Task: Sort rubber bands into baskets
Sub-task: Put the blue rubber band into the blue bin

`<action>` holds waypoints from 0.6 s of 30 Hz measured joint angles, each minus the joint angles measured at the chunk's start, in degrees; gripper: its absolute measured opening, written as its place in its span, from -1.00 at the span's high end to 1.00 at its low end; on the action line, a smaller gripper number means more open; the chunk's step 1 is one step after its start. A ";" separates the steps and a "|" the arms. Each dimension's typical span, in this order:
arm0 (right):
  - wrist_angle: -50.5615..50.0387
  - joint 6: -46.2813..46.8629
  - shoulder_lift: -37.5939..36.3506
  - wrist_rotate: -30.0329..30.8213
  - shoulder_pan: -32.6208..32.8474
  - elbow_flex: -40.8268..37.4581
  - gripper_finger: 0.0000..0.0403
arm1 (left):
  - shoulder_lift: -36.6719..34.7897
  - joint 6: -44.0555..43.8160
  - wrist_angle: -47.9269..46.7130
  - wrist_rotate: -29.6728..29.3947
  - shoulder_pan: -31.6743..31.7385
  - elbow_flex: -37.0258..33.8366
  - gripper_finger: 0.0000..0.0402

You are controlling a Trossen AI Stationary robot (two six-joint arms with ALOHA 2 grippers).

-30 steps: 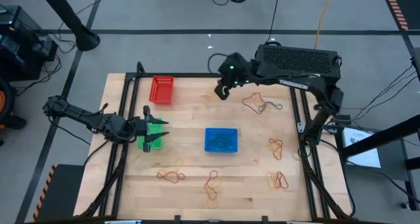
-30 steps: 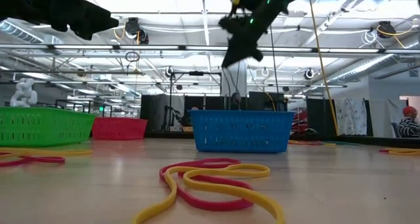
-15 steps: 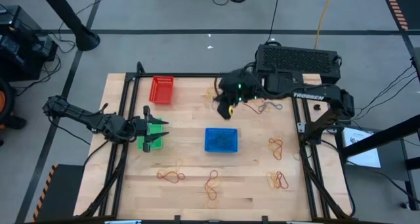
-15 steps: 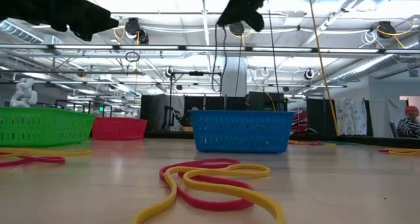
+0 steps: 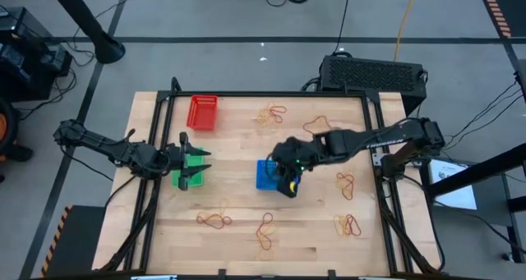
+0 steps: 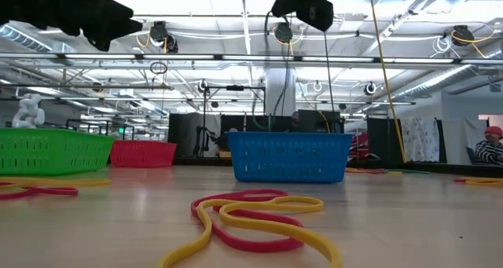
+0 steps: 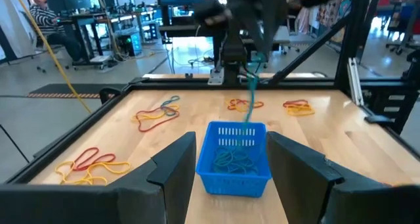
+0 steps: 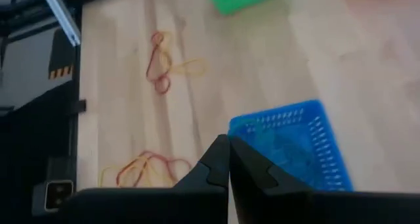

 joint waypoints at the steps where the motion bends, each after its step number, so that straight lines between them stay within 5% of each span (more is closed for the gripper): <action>1: 0.15 0.61 0.06 0.13 0.53 -1.02 1.00 | 0.02 -0.02 0.55 0.00 0.00 0.00 0.05; 18: 13.83 6.45 0.19 4.57 -0.35 -17.78 1.00 | 0.02 0.00 1.74 0.00 0.04 0.00 0.05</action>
